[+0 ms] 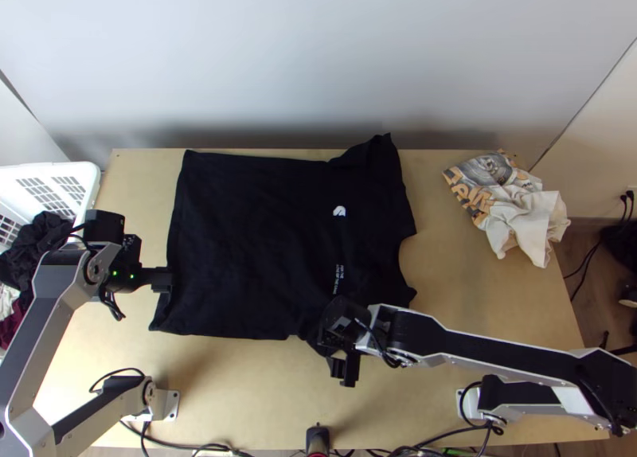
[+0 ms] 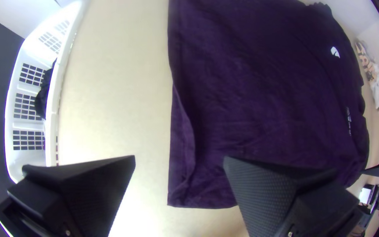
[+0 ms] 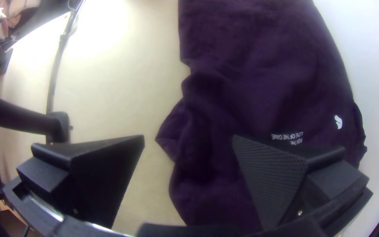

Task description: Fold the t-shirt

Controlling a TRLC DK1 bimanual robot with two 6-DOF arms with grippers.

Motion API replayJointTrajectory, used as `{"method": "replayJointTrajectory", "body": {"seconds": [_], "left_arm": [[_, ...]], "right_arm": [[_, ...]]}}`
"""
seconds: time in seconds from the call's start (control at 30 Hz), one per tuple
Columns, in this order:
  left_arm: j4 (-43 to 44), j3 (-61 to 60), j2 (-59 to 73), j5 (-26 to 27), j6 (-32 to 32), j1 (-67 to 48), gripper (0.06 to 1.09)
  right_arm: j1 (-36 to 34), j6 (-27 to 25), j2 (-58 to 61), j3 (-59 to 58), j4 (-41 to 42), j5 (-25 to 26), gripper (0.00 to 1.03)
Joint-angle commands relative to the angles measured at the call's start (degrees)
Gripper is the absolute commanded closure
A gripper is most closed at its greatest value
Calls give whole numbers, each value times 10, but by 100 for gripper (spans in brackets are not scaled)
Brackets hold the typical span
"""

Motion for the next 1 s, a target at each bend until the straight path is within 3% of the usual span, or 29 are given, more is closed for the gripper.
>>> {"method": "replayJointTrajectory", "body": {"seconds": [0.0,0.23,0.43,0.57,0.97], "left_arm": [[9,-2,5,-3,3,4,10],[11,20,21,-3,5,4,10],[11,25,27,-4,11,4,10],[12,24,29,-4,11,-1,10],[11,26,33,-3,11,-3,10]], "right_arm": [[4,-3,13,-9,-13,-14,10],[-3,-15,71,-13,-11,-15,26],[-41,-24,75,-9,-1,-41,77],[-78,-24,64,16,-1,-42,100],[-188,-66,158,161,10,-51,100]]}}
